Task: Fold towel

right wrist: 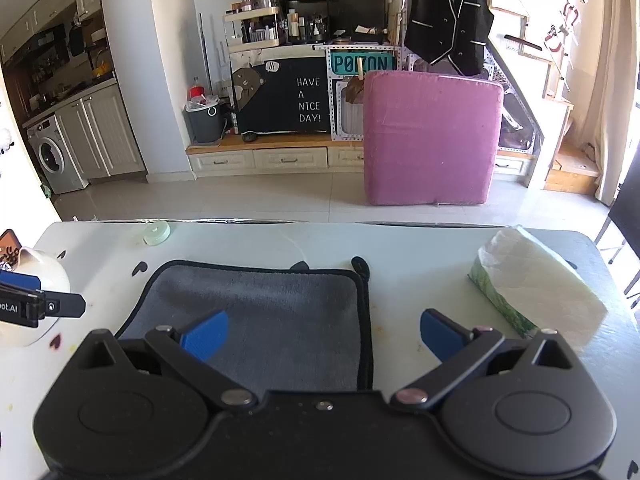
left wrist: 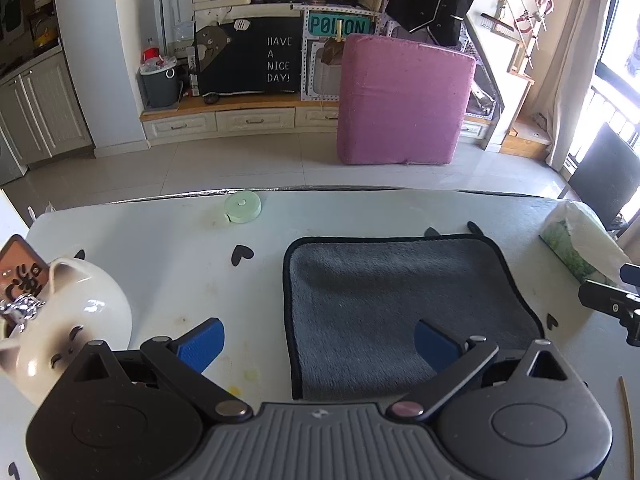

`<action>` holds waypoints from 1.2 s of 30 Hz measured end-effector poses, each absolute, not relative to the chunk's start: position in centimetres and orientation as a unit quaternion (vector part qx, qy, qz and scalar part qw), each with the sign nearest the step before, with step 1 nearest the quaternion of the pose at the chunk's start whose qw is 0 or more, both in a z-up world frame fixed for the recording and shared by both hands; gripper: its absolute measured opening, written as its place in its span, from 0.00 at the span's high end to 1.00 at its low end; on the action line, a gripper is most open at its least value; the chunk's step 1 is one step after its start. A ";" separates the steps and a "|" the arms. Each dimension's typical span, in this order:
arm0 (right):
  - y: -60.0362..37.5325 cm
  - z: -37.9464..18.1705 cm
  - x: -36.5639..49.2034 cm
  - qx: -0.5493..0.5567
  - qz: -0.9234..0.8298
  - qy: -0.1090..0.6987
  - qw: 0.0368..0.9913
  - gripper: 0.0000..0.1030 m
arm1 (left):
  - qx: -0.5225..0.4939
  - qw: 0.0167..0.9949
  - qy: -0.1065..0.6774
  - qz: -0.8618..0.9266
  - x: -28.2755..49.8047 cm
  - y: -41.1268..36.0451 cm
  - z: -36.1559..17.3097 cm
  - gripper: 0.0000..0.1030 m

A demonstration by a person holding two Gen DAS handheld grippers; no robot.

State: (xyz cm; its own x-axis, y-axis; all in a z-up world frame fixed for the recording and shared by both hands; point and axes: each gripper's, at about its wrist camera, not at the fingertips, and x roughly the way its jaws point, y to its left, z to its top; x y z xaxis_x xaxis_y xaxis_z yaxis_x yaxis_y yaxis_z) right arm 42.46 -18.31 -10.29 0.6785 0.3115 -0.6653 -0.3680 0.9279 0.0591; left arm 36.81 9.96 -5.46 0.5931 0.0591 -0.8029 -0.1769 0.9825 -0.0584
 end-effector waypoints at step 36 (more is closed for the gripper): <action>-23.6 -5.6 26.7 -0.014 0.211 0.283 0.936 0.01 | -0.061 0.921 0.383 0.043 20.1 5.0 0.0 0.03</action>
